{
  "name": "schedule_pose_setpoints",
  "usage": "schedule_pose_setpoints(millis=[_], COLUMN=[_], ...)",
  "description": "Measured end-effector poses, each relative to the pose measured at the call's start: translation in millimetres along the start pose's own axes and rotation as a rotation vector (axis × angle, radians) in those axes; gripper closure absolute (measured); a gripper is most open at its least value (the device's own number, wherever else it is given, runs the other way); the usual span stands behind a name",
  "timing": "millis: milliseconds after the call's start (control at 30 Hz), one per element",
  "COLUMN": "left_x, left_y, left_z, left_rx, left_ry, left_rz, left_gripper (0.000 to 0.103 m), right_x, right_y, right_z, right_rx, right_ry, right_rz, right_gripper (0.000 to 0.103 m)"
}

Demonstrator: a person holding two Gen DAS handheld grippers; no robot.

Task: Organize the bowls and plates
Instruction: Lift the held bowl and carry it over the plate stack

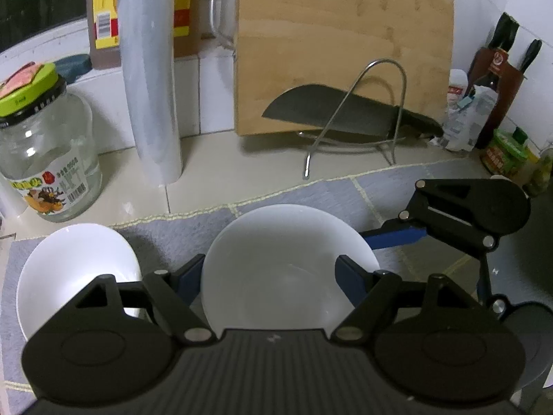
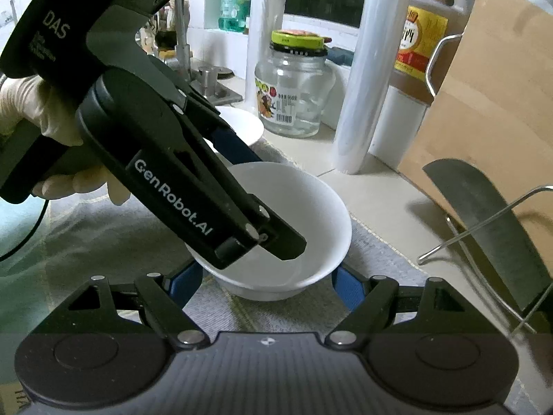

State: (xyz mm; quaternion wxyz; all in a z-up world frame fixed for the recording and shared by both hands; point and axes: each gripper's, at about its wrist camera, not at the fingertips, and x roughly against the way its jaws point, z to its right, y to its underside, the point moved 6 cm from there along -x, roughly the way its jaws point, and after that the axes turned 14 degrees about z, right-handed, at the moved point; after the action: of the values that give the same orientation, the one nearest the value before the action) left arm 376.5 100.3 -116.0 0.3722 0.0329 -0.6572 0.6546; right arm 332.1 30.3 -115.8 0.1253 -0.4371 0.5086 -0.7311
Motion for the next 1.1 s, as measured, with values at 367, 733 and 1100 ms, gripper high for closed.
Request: schedule_pose_setpoints(millis=[367, 733, 1100], left_x=[32, 64, 87], left_y=[-13, -9, 5], left_z=[33, 74, 109], left_rx=[-0.029, -0.051, -0.039], left_ry=[0.005, 0.032, 0.060], left_rz=[0.032, 0.067, 0.073], left_gripper=[0.024, 0.024, 0.024], right_x=[45, 88, 123], right_y=[-10, -2, 17], right_z=[-7, -19, -35], right_rx=[0.007, 0.004, 0.000], right_ry=[0.004, 0.010, 0.017], right_rz=[0.037, 0.041, 0.027], right_gripper=[0.018, 0.018, 0.018])
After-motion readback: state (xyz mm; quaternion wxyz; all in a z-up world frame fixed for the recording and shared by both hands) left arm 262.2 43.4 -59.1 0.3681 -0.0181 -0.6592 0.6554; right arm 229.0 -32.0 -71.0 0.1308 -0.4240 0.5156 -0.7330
